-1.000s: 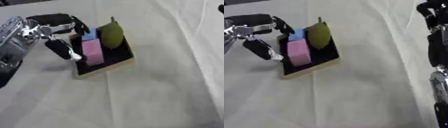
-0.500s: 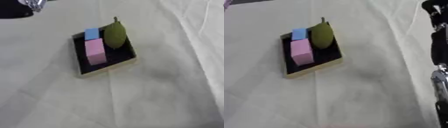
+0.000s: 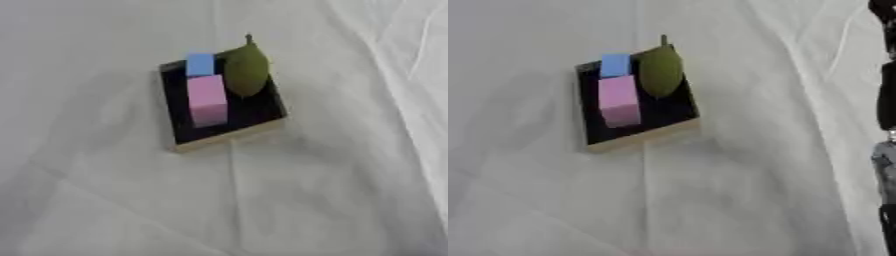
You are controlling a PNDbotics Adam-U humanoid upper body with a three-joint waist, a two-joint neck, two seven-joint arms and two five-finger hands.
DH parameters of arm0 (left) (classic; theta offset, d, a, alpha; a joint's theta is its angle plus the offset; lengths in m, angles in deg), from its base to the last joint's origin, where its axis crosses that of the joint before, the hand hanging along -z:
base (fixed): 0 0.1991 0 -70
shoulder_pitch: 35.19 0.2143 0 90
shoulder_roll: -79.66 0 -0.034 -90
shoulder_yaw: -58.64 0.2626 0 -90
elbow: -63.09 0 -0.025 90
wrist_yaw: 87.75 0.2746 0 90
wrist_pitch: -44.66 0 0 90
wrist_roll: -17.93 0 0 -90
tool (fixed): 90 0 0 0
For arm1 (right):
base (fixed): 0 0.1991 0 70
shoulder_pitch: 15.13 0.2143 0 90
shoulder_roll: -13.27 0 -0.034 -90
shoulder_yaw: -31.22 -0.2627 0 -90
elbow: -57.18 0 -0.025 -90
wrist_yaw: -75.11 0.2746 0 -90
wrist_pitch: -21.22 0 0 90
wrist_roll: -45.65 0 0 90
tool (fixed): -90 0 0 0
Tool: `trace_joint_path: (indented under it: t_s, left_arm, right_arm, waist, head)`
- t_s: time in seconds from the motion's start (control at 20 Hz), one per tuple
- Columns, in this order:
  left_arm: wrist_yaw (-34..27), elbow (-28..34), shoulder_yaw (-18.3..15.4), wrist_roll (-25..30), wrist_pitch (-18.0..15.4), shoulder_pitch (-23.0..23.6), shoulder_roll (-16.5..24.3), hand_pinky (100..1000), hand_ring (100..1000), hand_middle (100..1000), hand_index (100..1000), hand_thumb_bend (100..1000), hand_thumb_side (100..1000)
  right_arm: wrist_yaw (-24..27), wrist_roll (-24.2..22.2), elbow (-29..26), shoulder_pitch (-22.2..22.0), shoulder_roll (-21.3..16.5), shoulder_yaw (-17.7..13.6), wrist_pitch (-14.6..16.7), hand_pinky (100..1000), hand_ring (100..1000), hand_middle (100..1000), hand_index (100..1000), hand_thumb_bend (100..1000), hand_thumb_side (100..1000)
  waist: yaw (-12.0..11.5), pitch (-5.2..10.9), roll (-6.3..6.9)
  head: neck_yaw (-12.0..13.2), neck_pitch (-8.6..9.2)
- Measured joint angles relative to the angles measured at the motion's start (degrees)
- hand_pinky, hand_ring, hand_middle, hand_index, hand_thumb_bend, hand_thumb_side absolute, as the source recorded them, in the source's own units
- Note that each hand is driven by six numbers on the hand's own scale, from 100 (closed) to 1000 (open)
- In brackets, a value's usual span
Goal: Pick up objects on the table and place them in the box.
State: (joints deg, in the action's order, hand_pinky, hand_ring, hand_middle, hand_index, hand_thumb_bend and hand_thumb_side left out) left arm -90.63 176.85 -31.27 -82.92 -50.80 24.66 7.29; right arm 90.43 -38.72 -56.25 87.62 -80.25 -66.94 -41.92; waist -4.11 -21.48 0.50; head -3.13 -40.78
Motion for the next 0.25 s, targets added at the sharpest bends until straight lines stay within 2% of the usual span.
trace_joint_path:
  t_s: [0.25]
  left_arm:
    - [-1.3,0.0,-2.3,-4.4,-6.3,4.3,-3.5,826,756,688,828,100,580]
  right_arm:
    - [0.0,1.5,0.0,0.0,0.0,-0.6,1.5,893,940,647,811,100,624]
  waist:
    - [-0.3,0.00,-1.14]
  head:
    - [0.0,0.05]
